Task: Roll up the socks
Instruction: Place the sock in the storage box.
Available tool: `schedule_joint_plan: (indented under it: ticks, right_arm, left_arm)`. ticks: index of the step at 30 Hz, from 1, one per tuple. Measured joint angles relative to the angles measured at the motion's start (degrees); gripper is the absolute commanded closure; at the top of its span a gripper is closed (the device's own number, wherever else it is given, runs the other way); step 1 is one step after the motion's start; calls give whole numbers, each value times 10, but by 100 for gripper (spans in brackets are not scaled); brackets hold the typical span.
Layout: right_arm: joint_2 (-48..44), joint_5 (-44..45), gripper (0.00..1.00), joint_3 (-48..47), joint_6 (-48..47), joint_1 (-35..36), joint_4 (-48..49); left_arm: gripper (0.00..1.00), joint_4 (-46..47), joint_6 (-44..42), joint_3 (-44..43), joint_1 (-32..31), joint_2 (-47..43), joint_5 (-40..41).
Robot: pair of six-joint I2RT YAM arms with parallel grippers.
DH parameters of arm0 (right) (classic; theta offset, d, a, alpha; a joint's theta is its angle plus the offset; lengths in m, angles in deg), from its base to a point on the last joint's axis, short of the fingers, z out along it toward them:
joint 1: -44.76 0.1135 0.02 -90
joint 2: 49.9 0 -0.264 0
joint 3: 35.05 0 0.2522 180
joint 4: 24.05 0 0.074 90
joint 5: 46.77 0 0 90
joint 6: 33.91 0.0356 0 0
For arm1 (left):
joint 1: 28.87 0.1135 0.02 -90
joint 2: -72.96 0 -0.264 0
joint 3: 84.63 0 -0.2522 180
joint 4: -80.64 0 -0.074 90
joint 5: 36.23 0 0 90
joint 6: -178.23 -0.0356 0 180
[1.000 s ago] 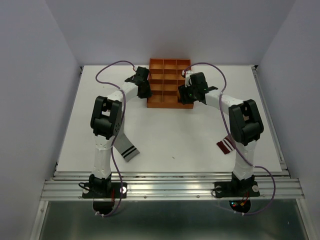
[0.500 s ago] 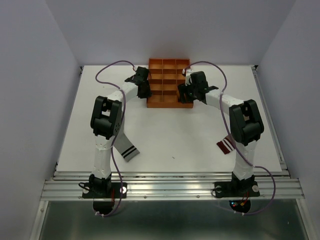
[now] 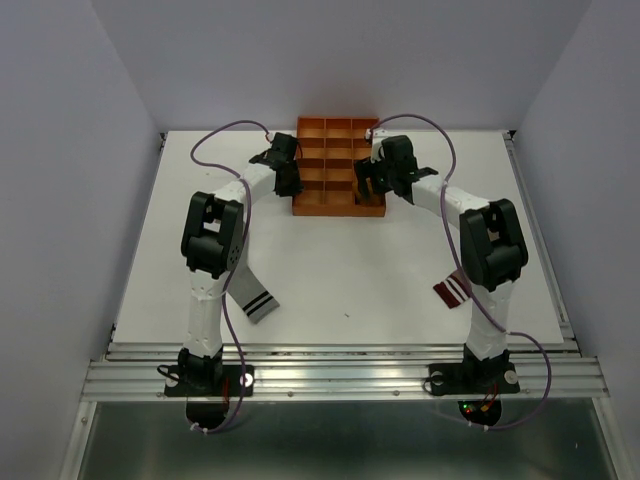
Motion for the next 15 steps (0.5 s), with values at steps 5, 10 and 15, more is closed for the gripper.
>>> schedule_joint_plan:
  ticks: [5, 10, 15]
  right_arm:
    - [7, -13, 18, -10, -1, 1, 2]
    - [28, -15, 18, -32, -1, 1, 3]
    - [44, -15, 17, -47, 1, 5, -2]
  left_arm:
    - [100, -2, -1, -2, 0, 1, 0]
    - [100, -3, -1, -2, 0, 1, 0]
    - [100, -3, -1, -3, 0, 1, 0]
